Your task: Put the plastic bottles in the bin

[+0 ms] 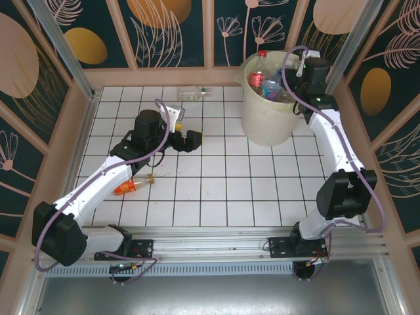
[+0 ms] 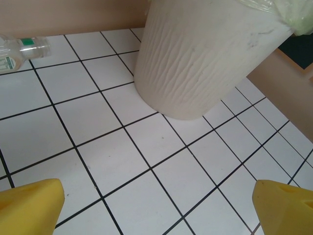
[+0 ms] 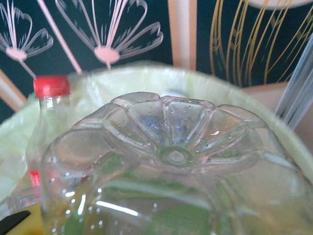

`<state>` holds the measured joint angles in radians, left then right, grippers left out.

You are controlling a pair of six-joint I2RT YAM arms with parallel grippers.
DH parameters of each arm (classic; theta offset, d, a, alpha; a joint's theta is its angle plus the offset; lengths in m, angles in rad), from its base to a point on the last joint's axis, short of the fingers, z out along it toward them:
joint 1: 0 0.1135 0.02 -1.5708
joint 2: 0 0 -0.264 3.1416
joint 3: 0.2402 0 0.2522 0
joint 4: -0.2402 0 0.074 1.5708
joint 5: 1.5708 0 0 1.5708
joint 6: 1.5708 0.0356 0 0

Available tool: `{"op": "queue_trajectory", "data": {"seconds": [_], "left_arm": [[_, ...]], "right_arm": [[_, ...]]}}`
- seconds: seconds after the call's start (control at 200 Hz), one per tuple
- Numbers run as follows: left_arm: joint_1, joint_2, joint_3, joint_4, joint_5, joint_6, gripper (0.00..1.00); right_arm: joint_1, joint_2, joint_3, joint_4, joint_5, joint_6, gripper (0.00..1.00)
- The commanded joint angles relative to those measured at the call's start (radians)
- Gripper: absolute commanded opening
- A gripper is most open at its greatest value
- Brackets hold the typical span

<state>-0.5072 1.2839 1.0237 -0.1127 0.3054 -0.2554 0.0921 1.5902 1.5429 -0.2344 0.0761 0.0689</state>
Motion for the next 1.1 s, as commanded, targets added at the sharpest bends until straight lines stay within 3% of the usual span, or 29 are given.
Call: {"op": "queue_trajectory", "data": {"seconds": [0.0, 0.18, 0.32, 0.565, 0.666, 0.771, 0.841, 0.986, 1.091], "left_arm": [[-0.005, 0.013, -0.009, 0.018, -0.006, -0.007, 0.99], [-0.005, 0.022, -0.020, 0.033, 0.004, -0.016, 0.99], [-0.006, 0.030, -0.017, 0.034, 0.013, -0.022, 0.99], [-0.005, 0.028, -0.026, 0.047, 0.020, -0.033, 0.99], [-0.005, 0.030, -0.024, 0.042, 0.009, -0.033, 0.99], [-0.005, 0.028, -0.016, 0.015, -0.039, -0.037, 0.99], [-0.005, 0.030, 0.008, -0.054, -0.150, -0.052, 0.99], [-0.001, 0.055, 0.078, -0.308, -0.489, -0.112, 0.99], [0.015, 0.034, 0.048, -0.390, -0.525, -0.171, 0.99]], "right_arm": [[0.003, -0.069, -0.072, 0.014, -0.091, 0.019, 0.52], [0.021, -0.118, -0.206, 0.056, -0.086, 0.005, 0.63], [0.020, -0.127, -0.189, 0.053, -0.078, -0.001, 0.77], [0.012, -0.111, -0.056, 0.028, -0.078, -0.021, 0.81], [0.007, -0.094, -0.005, 0.021, -0.087, -0.020, 0.76], [-0.001, -0.077, 0.031, 0.023, -0.109, -0.008, 0.65], [-0.010, -0.061, 0.049, 0.024, -0.124, 0.001, 0.57], [-0.038, -0.003, 0.098, -0.018, -0.128, 0.014, 0.47], [-0.054, 0.016, 0.097, -0.053, -0.135, 0.040, 0.41]]}}
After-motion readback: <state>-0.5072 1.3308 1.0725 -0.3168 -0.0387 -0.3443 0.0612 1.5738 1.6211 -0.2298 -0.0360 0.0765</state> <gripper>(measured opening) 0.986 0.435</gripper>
